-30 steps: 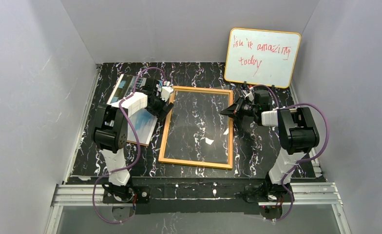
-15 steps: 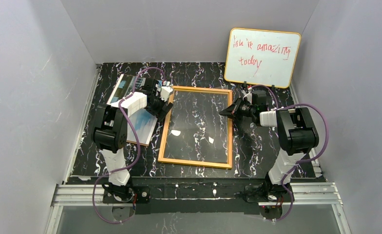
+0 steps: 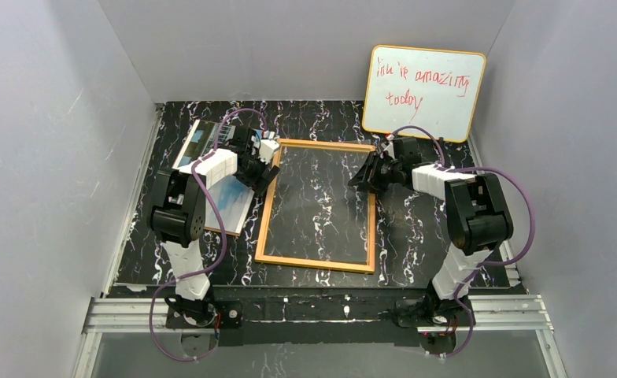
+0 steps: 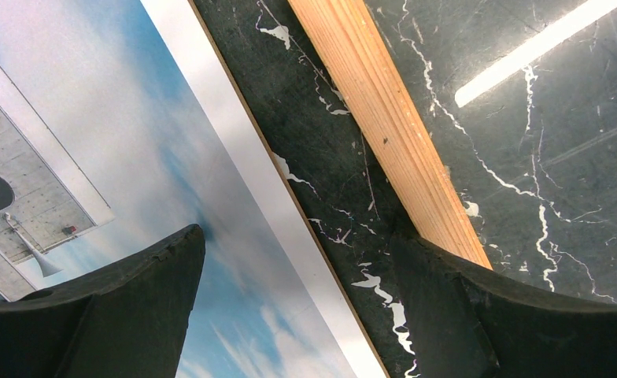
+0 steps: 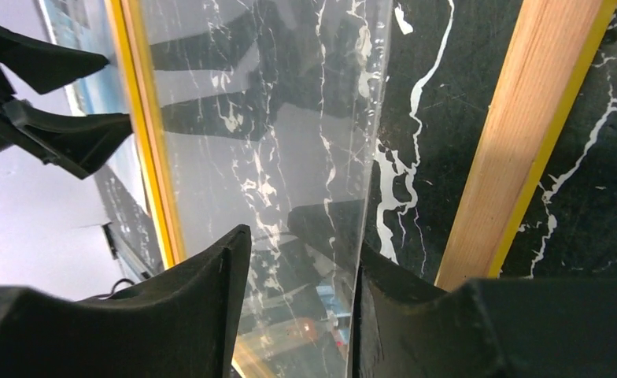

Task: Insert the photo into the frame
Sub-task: Place the photo frame item in the photo frame.

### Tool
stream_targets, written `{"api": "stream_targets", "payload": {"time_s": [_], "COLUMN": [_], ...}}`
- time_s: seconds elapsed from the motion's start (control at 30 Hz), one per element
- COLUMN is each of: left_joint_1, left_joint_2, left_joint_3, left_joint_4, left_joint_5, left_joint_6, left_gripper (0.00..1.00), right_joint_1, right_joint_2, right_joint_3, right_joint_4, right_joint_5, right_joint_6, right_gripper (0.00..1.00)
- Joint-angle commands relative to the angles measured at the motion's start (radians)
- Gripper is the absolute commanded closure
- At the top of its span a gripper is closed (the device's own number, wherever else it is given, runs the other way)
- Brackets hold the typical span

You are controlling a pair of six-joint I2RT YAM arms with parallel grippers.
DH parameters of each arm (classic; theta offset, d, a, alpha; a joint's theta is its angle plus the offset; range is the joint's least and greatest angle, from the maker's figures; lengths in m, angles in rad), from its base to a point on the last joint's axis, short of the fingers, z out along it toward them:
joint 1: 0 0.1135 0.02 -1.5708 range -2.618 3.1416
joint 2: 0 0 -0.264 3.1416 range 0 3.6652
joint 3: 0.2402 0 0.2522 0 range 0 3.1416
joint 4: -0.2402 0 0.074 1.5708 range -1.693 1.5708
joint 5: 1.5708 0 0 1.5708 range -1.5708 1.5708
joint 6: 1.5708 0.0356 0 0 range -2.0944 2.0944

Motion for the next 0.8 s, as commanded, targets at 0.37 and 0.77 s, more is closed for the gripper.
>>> {"api": "stream_targets", "payload": {"time_s": [0.37,0.77], "left_joint_1": [-0.017,-0.016], "left_joint_2": [0.064,0.066], "left_joint_3": [-0.050,-0.044], "left_joint_4": [-0.098,-0.104], "left_joint_5": [0.031,0.012], "left_joint_6": [-0.004,0.004], "left_gripper": [0.14,0.14], "right_joint_1": [0.114,0.123], "right_joint_2": [-0.080,-0.107], "right_joint_3": [0.160,0.178], "right_joint_4": [-0.362,-0.398], "right_joint_5": [0.422,0.479], "right_joint_6": [-0.171,-0.183], "right_gripper": [0.10,0.01]}}
